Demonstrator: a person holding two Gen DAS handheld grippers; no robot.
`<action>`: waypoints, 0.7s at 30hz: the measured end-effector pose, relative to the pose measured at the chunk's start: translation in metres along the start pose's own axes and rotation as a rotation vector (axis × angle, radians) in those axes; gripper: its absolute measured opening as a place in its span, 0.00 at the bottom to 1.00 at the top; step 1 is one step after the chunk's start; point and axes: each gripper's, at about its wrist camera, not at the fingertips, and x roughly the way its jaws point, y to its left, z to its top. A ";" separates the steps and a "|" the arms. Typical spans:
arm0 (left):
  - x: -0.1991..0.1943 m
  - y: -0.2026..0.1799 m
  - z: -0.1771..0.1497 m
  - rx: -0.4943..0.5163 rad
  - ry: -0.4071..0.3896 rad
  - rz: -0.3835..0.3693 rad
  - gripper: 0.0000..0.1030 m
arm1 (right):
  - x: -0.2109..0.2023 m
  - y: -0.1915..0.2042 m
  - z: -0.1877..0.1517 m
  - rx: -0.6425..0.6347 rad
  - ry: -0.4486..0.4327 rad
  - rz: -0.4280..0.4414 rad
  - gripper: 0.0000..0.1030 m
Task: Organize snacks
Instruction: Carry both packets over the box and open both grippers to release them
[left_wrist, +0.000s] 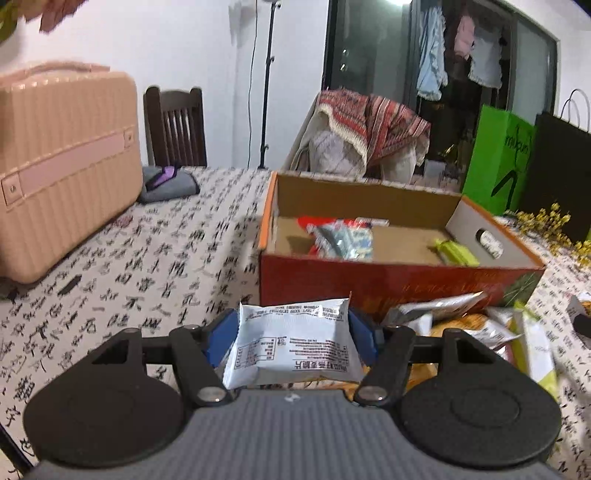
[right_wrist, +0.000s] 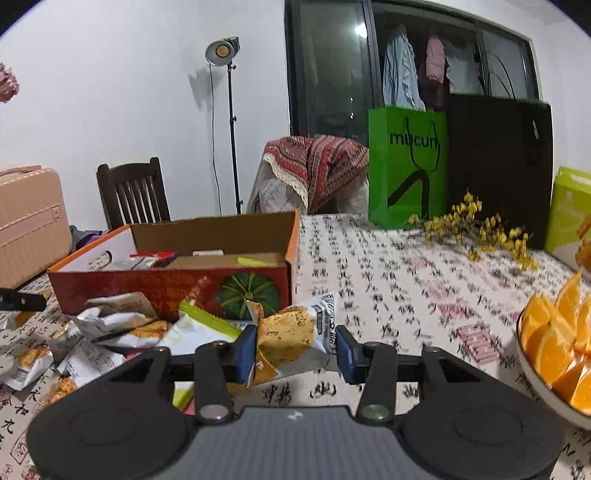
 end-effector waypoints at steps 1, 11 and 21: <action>-0.003 -0.002 0.003 0.002 -0.014 -0.008 0.65 | -0.002 0.001 0.003 -0.001 -0.009 0.005 0.42; -0.014 -0.029 0.031 -0.014 -0.090 -0.074 0.65 | -0.007 0.022 0.039 -0.004 -0.081 0.057 0.42; -0.009 -0.050 0.059 -0.024 -0.143 -0.099 0.65 | 0.014 0.042 0.076 0.001 -0.123 0.076 0.42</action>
